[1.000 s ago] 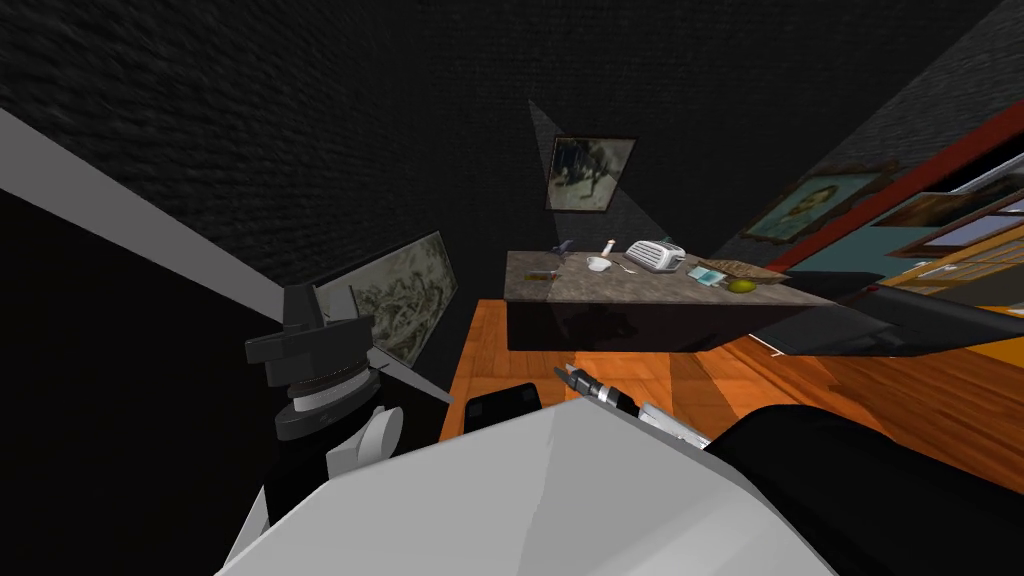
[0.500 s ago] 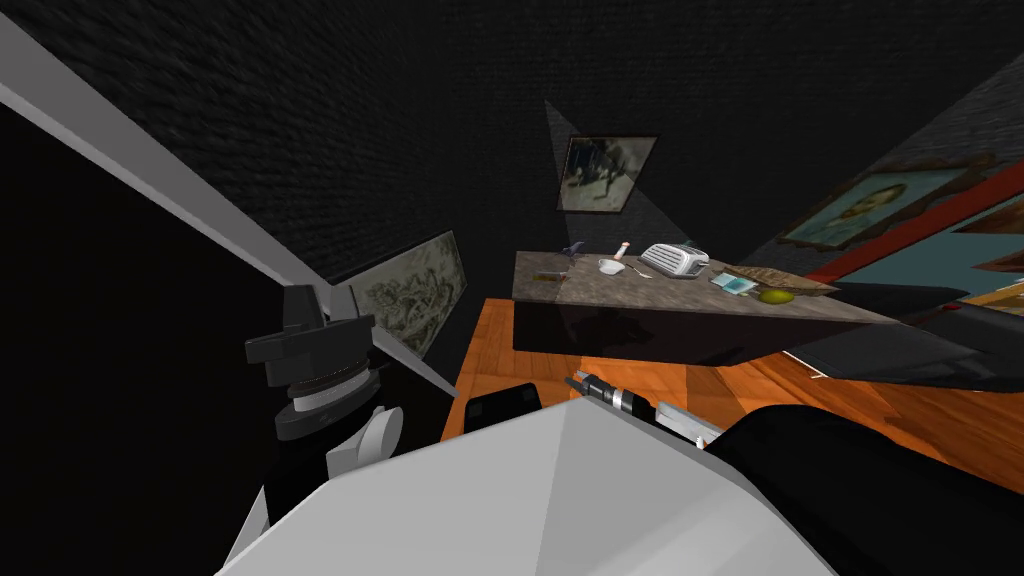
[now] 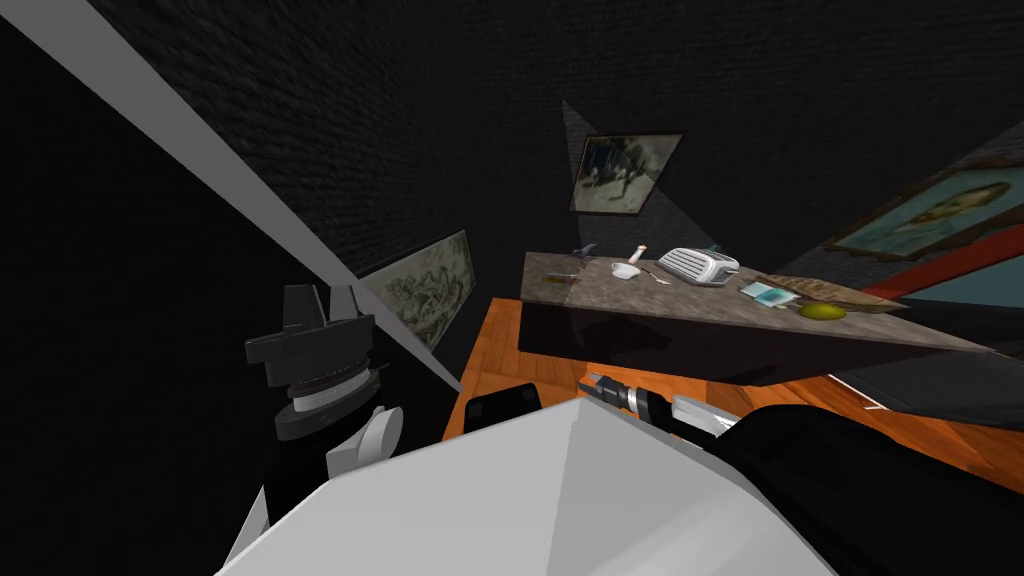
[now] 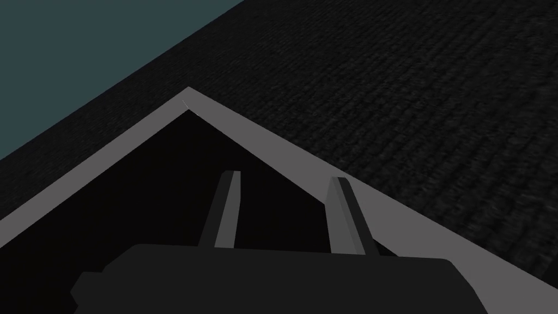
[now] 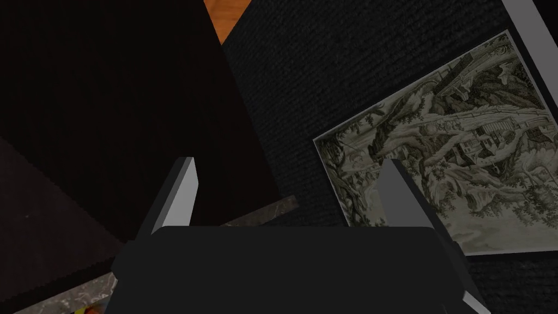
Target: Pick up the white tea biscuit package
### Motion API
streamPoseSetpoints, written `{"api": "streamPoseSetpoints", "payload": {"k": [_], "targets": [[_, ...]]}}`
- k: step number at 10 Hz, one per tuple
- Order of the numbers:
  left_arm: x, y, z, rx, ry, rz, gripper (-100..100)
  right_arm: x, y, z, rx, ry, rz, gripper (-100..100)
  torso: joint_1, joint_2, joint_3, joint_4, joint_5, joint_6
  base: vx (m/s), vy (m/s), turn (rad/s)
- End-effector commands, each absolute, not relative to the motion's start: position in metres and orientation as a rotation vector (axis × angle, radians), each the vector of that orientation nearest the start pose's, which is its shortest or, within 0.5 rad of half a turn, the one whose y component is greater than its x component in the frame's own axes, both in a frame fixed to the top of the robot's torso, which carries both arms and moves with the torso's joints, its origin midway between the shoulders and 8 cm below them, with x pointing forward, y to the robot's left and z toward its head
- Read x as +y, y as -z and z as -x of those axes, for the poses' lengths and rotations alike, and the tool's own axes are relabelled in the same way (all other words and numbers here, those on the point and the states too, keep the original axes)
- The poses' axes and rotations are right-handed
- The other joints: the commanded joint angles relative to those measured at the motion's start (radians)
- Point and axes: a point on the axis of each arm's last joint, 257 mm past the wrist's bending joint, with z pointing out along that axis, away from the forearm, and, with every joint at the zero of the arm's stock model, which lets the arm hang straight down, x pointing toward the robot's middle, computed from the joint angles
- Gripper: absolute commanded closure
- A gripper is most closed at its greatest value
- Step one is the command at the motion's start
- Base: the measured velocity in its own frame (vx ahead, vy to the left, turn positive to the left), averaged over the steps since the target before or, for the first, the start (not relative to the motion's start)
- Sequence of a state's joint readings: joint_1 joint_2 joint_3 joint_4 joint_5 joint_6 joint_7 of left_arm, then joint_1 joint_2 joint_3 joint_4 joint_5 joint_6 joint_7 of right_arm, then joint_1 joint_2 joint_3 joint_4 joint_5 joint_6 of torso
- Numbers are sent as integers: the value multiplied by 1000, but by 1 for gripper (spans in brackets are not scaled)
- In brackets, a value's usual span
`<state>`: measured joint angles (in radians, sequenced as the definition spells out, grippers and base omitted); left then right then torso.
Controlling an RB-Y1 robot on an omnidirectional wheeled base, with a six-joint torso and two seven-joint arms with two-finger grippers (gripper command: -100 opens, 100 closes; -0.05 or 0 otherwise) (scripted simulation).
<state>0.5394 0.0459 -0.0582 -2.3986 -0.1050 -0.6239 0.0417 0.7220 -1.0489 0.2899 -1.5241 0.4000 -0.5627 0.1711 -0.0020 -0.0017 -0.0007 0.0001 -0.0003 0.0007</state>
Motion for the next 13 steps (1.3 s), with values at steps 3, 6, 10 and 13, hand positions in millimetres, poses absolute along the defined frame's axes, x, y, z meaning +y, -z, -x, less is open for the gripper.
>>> {"api": "streamPoseSetpoints", "payload": {"k": [3,6,10,13], "targets": [[235,-81,-297,561,1372,414,0,-417,416,-156,2430,-515,206,-100,0,0,0,0,0,-1,20,8,109],[235,-81,-297,561,1372,414,0,-448,412,-149,2486,-456,290,-100,0,-2,-1,0,0,-1,34,2,119],[235,-81,-297,561,1372,414,0,-485,401,-146,2541,-382,393,-100,0,-2,-1,-1,0,0,33,0,90],[235,-81,-297,562,1372,414,0,-535,381,-146,2605,-281,525,-100,-1,-3,-2,-1,0,0,68,-7,180]]}}
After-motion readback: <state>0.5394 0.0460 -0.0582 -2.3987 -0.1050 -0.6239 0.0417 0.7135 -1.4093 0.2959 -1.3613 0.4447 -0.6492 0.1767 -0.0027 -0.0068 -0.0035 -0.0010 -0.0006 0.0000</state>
